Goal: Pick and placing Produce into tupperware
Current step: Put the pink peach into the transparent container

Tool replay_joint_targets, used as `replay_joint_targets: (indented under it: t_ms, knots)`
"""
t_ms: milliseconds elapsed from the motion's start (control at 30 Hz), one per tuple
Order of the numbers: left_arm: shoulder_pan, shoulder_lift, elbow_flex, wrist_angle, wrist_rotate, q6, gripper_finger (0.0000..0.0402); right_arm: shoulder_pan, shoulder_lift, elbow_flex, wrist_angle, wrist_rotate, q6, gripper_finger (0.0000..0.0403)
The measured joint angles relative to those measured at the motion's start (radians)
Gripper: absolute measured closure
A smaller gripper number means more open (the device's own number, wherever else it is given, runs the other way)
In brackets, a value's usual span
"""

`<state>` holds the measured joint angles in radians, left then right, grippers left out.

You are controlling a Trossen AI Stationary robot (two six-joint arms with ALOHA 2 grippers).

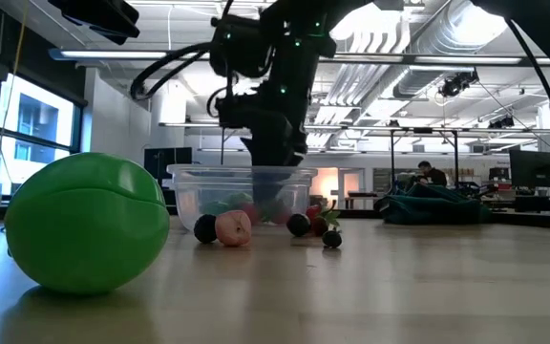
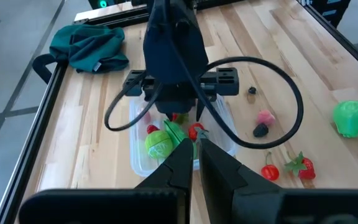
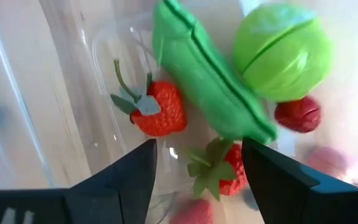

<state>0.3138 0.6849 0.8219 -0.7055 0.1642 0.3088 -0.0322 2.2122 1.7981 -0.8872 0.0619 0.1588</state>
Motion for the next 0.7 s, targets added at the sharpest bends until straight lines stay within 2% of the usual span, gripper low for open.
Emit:
replay_joint_targets:
  t_ms: [167, 467, 567, 700]
  knots:
    - [0.000, 0.000, 0.000, 0.000, 0.000, 0.000, 0.0383, 0.010, -0.052, 0.000, 0.017, 0.067, -0.002, 0.0176]
    - [0.000, 0.000, 0.000, 0.000, 0.000, 0.000, 0.0383, -0.006, -0.188, 0.000, -0.011, 0.262, -0.045, 0.0176]
    - [0.000, 0.000, 0.000, 0.000, 0.000, 0.000, 0.0383, -0.061, -0.220, 0.000, -0.029, 0.253, -0.054, 0.0176]
    - [0.000, 0.000, 0.000, 0.000, 0.000, 0.000, 0.0383, -0.161, -0.234, 0.000, -0.066, 0.156, -0.049, 0.0176]
